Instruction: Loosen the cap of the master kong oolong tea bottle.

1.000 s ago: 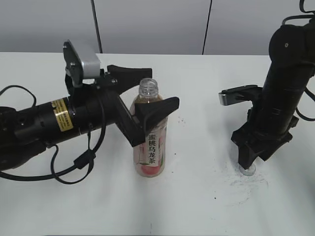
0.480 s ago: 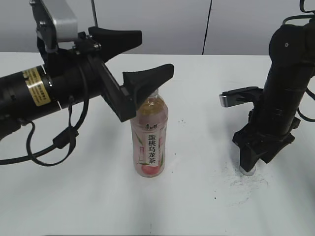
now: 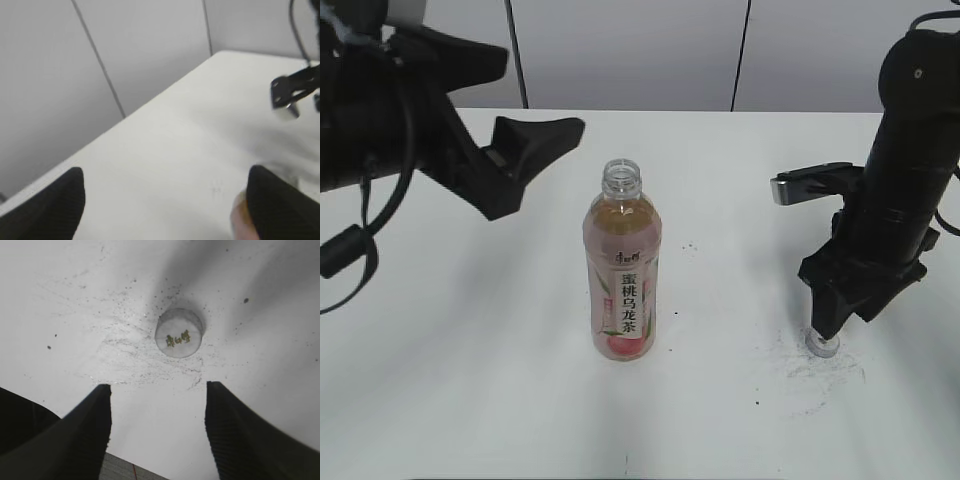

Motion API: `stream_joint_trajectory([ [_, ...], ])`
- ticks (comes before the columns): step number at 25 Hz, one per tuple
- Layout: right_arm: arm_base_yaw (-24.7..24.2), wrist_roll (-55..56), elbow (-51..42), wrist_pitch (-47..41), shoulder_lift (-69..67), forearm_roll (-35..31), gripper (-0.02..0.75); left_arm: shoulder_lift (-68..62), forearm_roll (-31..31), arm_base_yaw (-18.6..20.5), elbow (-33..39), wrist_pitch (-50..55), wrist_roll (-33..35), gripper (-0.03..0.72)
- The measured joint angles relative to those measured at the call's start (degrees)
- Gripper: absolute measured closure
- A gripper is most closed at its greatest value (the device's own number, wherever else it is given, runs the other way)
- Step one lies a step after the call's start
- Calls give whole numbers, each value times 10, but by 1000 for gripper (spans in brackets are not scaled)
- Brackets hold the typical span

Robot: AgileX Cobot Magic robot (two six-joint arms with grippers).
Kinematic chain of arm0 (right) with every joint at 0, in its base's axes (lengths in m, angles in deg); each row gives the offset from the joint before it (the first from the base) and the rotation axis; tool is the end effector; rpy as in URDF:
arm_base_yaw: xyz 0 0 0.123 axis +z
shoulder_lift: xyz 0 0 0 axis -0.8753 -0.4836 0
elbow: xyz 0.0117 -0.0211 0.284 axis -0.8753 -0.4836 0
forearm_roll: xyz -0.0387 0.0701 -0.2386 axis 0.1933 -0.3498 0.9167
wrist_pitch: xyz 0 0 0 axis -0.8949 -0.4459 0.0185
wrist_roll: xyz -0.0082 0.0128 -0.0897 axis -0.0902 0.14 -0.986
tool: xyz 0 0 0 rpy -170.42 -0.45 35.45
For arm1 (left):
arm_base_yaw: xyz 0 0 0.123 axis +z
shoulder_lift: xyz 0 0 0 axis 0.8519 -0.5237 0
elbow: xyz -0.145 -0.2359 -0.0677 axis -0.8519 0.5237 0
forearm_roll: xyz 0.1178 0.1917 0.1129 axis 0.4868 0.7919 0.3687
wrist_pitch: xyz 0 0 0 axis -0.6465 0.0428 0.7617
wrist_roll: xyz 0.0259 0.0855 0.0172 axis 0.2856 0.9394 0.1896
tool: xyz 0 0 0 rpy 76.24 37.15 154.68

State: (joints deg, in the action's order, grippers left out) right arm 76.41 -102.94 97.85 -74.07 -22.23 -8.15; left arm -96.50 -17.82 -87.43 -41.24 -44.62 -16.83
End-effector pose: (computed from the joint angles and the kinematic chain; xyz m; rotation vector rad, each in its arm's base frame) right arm 0.3135 0.1014 0.1510 0.8098 -2.8905 -0.2475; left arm 0.2248 -0.1531 0.2676 0.8963 1.5386 -0.3792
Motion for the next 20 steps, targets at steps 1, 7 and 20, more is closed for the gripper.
stream_joint_trajectory([
  [1,0,0,0,-1,4,0,290,14,-12,0,0,45,0,103],
  [7,0,1,0,-6,46,0,290,87,-203,0,0,304,0,103],
  [20,0,6,0,-96,224,0,290,386,-518,-1,0,737,207,103],
])
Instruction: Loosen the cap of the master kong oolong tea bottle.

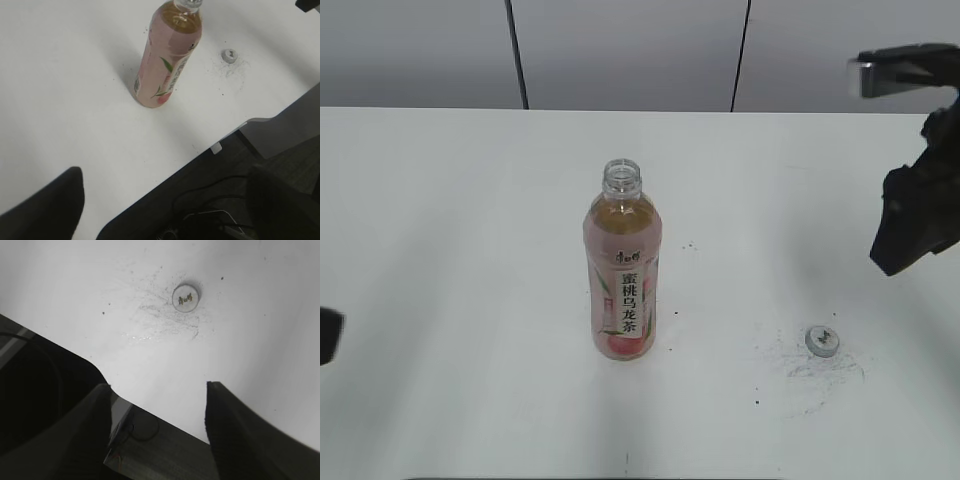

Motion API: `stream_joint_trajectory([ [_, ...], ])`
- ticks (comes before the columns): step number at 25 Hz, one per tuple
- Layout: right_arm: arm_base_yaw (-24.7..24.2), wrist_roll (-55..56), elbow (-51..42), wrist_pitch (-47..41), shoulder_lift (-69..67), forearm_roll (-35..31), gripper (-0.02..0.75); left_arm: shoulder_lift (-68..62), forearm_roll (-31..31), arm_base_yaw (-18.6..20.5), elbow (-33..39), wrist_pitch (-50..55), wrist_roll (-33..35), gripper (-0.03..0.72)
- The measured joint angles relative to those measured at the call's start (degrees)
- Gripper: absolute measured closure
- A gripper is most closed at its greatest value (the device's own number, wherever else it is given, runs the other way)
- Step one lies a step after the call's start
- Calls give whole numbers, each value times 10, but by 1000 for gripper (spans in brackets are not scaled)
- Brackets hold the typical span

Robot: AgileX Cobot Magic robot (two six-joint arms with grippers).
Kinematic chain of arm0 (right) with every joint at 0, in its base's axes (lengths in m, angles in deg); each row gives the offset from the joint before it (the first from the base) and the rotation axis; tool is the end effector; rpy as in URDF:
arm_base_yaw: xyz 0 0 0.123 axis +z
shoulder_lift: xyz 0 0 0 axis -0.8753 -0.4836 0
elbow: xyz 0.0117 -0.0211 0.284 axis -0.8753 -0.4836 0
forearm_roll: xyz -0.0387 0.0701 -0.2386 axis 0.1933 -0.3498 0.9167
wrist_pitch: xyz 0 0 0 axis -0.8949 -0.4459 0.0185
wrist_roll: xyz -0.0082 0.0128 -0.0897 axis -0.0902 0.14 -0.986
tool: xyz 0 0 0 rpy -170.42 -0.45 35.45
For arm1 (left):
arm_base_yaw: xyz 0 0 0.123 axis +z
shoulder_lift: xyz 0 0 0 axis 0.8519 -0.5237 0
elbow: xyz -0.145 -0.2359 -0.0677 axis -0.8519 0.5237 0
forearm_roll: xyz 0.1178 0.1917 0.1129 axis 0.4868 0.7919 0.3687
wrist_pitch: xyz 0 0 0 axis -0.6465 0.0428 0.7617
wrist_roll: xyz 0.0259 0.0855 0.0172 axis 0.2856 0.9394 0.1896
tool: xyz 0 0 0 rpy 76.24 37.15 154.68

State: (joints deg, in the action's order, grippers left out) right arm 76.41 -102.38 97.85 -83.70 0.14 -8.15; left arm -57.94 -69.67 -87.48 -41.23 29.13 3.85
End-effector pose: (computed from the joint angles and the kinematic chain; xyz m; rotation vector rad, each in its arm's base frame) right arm 0.2645 0.0892 0.2717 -0.8746 2.9095 0.2662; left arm 0.0890 -0.0686 0.3065 0.5783 2.2525 -0.5181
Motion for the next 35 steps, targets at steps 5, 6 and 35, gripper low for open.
stream_joint_trajectory([
  [5,0,24,-7,0,109,-2,290,167,45,0,0,95,6,103],
  [6,0,25,-13,0,136,-2,290,196,55,0,0,118,6,103],
  [35,0,66,-368,57,837,44,290,349,117,0,42,123,9,109],
])
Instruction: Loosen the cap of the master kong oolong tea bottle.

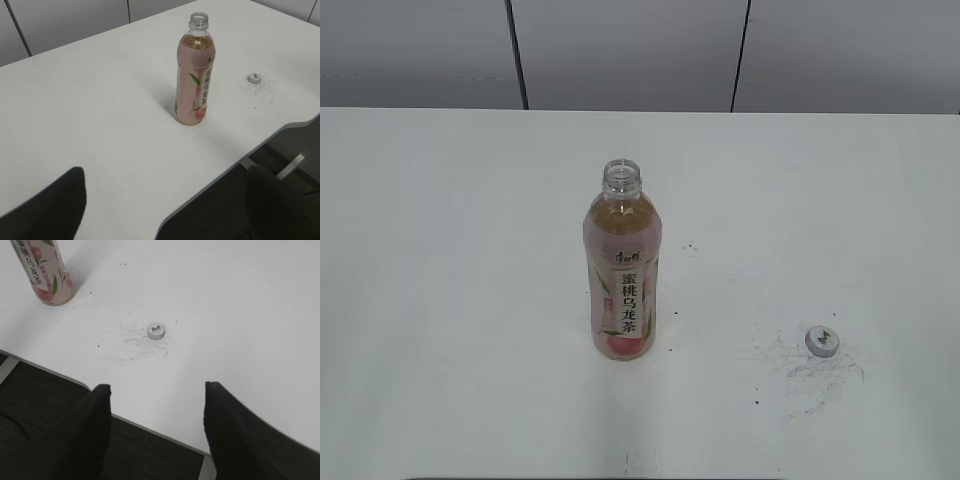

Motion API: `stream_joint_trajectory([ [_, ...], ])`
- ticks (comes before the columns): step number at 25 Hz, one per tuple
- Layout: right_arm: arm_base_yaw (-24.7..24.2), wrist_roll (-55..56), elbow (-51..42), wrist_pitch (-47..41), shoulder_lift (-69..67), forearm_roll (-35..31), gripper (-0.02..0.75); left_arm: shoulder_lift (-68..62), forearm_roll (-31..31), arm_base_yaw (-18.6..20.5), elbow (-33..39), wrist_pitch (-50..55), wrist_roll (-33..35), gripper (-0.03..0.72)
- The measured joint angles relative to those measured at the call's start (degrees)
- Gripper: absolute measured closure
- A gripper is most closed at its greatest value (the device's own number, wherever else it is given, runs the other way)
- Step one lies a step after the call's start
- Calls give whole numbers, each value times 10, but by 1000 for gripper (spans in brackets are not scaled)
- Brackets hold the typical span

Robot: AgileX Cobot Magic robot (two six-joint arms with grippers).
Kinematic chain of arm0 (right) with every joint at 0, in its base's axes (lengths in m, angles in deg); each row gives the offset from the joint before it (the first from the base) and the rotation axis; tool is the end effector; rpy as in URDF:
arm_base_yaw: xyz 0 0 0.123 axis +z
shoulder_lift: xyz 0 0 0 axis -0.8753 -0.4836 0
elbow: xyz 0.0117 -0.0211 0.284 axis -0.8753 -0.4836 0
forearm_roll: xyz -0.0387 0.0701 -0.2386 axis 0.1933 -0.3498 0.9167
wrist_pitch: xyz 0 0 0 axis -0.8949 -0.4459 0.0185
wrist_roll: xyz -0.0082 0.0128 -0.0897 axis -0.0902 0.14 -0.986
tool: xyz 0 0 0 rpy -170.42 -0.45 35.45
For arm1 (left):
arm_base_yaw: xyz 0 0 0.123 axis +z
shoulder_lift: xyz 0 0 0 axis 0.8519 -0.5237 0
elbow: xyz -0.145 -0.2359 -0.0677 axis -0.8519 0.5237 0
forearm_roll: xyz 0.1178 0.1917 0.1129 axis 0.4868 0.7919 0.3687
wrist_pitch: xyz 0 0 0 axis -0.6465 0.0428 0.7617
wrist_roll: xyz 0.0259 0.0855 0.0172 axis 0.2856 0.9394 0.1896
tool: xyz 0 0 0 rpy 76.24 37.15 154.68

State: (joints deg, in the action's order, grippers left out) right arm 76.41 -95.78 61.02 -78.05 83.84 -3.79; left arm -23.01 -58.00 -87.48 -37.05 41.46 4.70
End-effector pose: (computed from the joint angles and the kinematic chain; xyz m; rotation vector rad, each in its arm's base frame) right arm -0.0032 0.0088 0.2777 -0.5636 2.0643 0.1417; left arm -0.0081 -0.0001 0.2968 0.6007 1.9008 -0.3235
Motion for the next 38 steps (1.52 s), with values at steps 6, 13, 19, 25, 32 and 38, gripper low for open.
stream_joint_trajectory([
  [6,0,2,0,3,0,4,290,0,0,0,0,0,0,141],
  [13,0,3,0,3,0,5,290,0,0,0,0,0,1,189],
  [19,-28,3,0,3,14,6,290,0,0,95,0,0,1,198],
  [25,-122,4,-1,3,35,7,290,1,-1,253,0,-2,1,198],
  [32,-129,4,-1,3,36,7,290,18,-1,282,0,-3,1,198],
  [38,-129,4,-1,3,36,7,290,18,-1,282,0,-3,1,198],
])
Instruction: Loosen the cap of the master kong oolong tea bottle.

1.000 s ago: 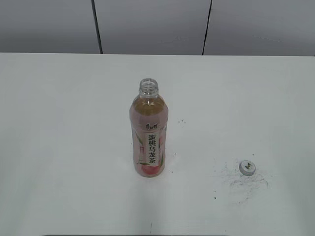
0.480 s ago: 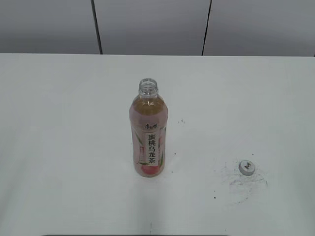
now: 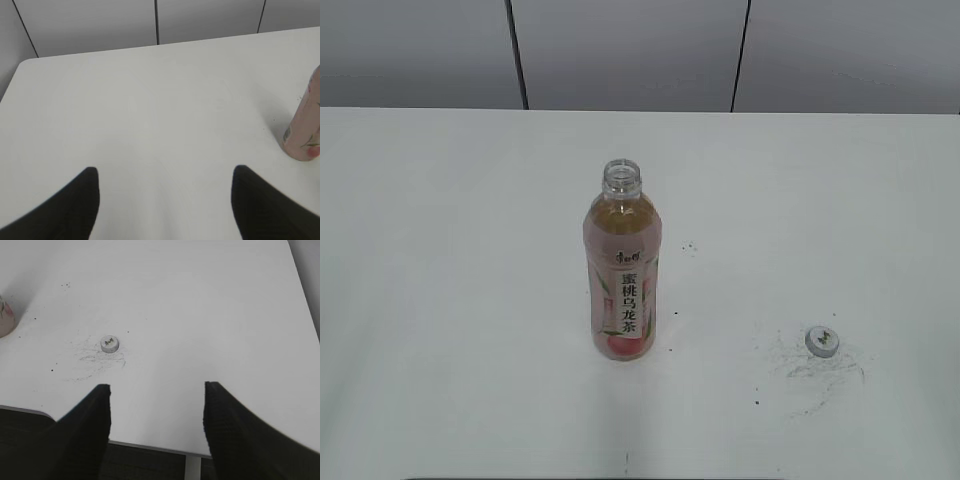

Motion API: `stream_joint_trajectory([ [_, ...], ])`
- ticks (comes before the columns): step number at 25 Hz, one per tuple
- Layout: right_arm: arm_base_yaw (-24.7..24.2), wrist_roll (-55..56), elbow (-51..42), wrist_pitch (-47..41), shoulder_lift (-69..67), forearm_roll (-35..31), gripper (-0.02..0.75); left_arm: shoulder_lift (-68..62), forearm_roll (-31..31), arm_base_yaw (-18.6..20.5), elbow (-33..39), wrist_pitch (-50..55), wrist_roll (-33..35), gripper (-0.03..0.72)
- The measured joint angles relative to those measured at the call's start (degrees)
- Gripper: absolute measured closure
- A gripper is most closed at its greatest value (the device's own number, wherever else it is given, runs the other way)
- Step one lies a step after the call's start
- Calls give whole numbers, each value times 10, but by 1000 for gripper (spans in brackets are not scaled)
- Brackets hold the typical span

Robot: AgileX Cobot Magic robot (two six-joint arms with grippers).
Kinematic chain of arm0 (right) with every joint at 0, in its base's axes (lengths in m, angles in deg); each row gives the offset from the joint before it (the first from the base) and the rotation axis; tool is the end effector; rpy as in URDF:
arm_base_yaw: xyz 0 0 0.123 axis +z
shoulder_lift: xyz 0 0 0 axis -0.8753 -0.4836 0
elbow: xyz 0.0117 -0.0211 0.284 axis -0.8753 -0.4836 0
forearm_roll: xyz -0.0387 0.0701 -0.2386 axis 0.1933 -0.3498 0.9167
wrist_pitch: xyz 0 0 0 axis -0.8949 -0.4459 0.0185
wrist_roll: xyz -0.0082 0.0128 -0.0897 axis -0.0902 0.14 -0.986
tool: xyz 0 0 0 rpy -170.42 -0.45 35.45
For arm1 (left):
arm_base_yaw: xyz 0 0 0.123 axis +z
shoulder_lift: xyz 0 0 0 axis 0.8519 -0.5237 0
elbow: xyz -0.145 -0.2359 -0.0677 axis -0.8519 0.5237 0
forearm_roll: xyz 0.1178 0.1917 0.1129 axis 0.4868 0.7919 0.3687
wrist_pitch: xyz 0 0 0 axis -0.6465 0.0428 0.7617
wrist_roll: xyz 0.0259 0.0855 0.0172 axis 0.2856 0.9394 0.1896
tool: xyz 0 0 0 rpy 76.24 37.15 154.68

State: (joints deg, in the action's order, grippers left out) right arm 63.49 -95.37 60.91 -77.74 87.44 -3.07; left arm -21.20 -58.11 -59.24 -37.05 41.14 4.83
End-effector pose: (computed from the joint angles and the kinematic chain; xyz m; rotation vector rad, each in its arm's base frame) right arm -0.0103 0.0078 0.2771 -0.3127 2.0480 -0.0091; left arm -0.0124 -0.0040 0.2970 0.1190 1.9383 -0.0032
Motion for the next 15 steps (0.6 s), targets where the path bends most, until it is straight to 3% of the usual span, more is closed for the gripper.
stream_joint_trajectory([
  [15,0,1,0,0,0,0,290,0,0,0,0,0,0,200],
])
